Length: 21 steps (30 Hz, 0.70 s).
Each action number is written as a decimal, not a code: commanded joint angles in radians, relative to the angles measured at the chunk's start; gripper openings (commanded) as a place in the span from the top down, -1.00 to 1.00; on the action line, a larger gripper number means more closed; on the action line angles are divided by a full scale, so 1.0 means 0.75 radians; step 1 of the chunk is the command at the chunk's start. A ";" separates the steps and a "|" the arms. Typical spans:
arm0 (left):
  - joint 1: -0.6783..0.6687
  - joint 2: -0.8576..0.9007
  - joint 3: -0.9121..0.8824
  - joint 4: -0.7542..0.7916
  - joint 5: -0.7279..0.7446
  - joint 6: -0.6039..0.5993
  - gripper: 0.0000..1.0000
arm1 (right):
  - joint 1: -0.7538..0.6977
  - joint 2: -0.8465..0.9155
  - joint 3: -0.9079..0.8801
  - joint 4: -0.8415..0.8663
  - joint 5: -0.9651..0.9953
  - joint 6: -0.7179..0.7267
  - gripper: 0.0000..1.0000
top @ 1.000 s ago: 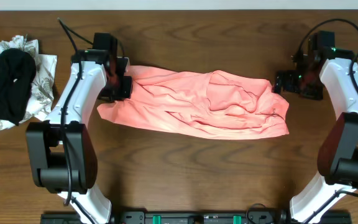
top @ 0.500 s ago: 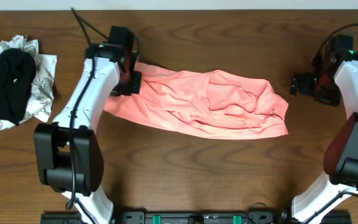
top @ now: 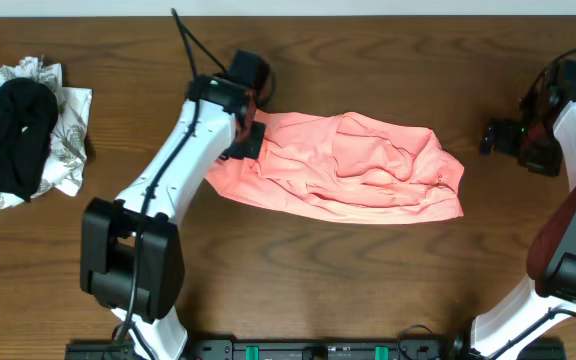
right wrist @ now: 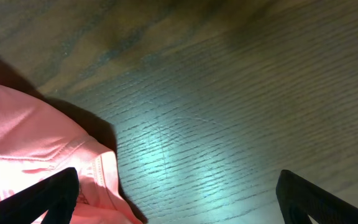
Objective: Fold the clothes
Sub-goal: 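Fold the left end rightward over the band with the left gripper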
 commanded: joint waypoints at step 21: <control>-0.319 -0.013 0.096 0.058 -0.057 -0.136 0.89 | -0.008 -0.012 0.013 0.011 0.009 0.022 -0.98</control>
